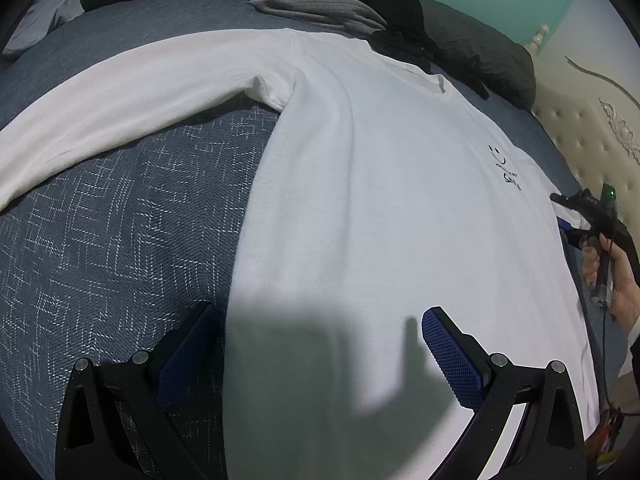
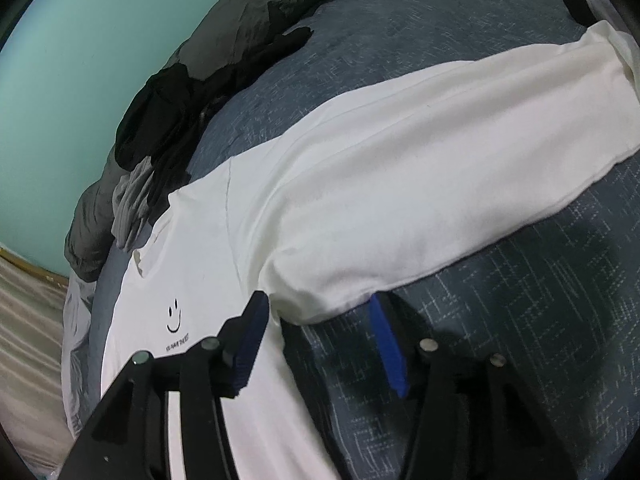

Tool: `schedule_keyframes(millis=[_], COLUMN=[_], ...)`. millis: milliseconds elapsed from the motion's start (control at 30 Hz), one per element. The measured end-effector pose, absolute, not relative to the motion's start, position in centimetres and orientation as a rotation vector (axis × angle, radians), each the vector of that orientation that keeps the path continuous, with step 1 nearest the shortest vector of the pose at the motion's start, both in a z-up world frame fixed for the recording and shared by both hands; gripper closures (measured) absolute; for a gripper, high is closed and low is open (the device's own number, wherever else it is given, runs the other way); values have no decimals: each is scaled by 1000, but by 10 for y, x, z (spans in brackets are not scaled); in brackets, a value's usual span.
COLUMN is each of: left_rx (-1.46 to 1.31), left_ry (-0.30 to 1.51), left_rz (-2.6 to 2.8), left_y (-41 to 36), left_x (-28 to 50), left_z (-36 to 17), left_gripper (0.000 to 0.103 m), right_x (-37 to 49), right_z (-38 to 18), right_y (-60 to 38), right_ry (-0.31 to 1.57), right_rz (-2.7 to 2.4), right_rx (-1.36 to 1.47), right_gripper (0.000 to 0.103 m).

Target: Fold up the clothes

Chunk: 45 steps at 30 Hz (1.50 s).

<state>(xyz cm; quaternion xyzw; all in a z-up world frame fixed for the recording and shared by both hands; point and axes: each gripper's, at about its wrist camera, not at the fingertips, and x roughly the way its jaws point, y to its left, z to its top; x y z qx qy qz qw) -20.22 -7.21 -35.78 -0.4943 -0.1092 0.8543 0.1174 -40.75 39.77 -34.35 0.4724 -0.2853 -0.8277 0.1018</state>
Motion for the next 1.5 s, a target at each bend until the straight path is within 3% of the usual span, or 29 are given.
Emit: schedule_keyframes(millis=[433, 600, 700, 1067, 1300, 1500], left_rx=[-1450, -1449, -1443, -1439, -1444, -1443], left_ry=[-294, -280, -285, -267, -233, -239], left_rz=[2509, 2512, 2513, 2524, 2531, 2529], left_y=[-69, -70, -72, -66, -65, -64], left_x=[-203, -201, -198, -204, -203, -204], left_z=[-360, -360, -359, -359, -360, -358], left_gripper=[0, 0, 1, 1, 1, 1], right_x=[-412, -411, -410, -417, -424, -402], right_z=[-345, -342, -337, -310, -341, -325], right_y=[397, 401, 403, 417, 423, 456], right_ry=[-873, -830, -799, -777, -815, -737], right_rz=[-2479, -2518, -2539, -2624, -2514, -2582], right_rx=[1356, 1342, 1318, 1189, 1399, 1364], right_gripper=[52, 89, 99, 101, 99, 99])
